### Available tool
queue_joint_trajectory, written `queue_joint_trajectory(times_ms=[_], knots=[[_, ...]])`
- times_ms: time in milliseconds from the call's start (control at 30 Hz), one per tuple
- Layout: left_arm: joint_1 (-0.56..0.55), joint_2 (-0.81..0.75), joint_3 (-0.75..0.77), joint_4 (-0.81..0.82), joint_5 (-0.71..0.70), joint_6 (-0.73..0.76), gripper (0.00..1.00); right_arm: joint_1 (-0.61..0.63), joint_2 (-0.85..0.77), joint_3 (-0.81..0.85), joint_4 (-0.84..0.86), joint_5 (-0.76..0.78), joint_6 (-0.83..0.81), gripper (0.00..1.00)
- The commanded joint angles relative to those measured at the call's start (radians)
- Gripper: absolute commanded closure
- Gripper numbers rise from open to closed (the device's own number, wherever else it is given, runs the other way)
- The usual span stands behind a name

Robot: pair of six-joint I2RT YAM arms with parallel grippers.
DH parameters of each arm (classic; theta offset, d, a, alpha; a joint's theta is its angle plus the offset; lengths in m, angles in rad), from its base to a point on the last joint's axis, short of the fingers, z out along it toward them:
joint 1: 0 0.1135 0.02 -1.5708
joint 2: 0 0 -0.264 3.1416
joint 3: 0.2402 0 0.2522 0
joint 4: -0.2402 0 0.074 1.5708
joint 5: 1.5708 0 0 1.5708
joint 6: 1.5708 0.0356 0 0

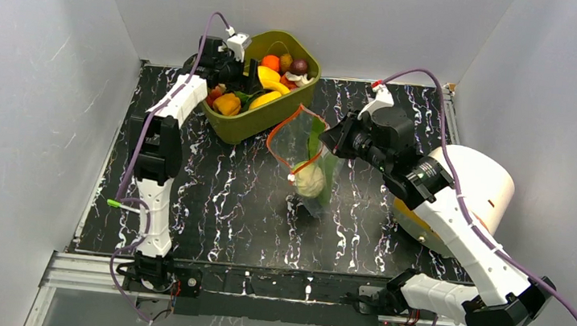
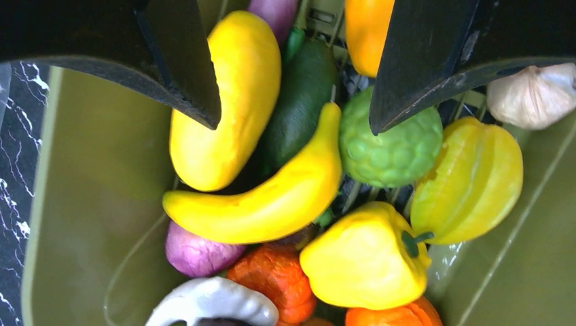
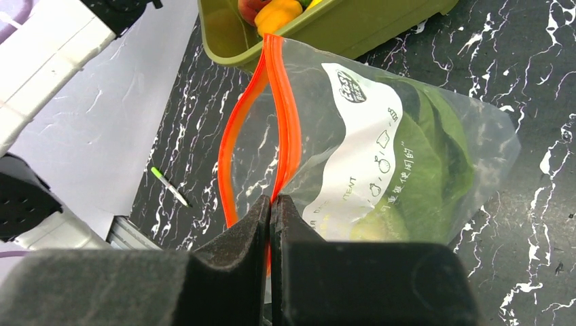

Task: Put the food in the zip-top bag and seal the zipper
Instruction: Pick up the fake fruit from the bin.

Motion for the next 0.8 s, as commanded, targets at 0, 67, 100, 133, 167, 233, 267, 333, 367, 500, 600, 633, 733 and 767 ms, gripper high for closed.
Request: queue_joint_trajectory(times_ms=[0, 67, 100, 133, 167, 233, 267, 333, 367, 500, 600, 633, 733, 767], knots=[[0.02, 0.053, 0.134, 0.02, 0.117, 0.005, 0.22, -0.002, 0.004, 0.08, 0.068, 0.011, -0.009, 1.0], [0.025, 0.087, 0.164, 0.028, 0.139, -0.008, 0.23, -0.002, 0.005, 0.081, 0.075, 0.012, -0.009, 1.0], [0.026, 0.104, 0.179, 0.028, 0.151, -0.009, 0.24, -0.002, 0.006, 0.08, 0.077, 0.013, -0.008, 1.0], [0.027, 0.122, 0.194, 0.027, 0.159, -0.009, 0.24, -0.002, 0.006, 0.078, 0.078, 0.015, -0.008, 1.0], [0.028, 0.135, 0.204, 0.029, 0.167, -0.009, 0.25, -0.001, 0.008, 0.078, 0.081, 0.014, -0.007, 1.0], [0.03, 0.157, 0.222, 0.036, 0.186, -0.009, 0.25, -0.002, 0.012, 0.079, 0.082, 0.013, -0.007, 1.0], [0.03, 0.168, 0.233, 0.039, 0.193, -0.013, 0.25, -0.002, 0.015, 0.081, 0.082, 0.011, -0.006, 1.0], [0.032, 0.191, 0.253, 0.047, 0.224, -0.027, 0.27, -0.002, 0.02, 0.088, 0.083, 0.007, -0.007, 1.0], [0.033, 0.202, 0.263, 0.054, 0.239, -0.039, 0.28, -0.002, 0.022, 0.09, 0.085, 0.007, -0.008, 1.0], [0.034, 0.233, 0.28, 0.087, 0.273, -0.088, 0.35, -0.002, 0.034, 0.109, 0.08, 0.011, -0.018, 1.0], [0.034, 0.239, 0.26, 0.129, 0.294, -0.114, 0.41, -0.002, 0.032, 0.109, 0.082, 0.012, -0.016, 1.0], [0.034, 0.24, 0.253, 0.139, 0.302, -0.123, 0.42, -0.001, 0.03, 0.106, 0.083, 0.012, -0.014, 1.0], [0.033, 0.243, 0.247, 0.147, 0.312, -0.143, 0.48, -0.002, 0.024, 0.098, 0.087, 0.011, -0.012, 1.0], [0.034, 0.242, 0.243, 0.146, 0.312, -0.144, 0.49, -0.002, 0.022, 0.096, 0.089, 0.011, -0.012, 1.0]])
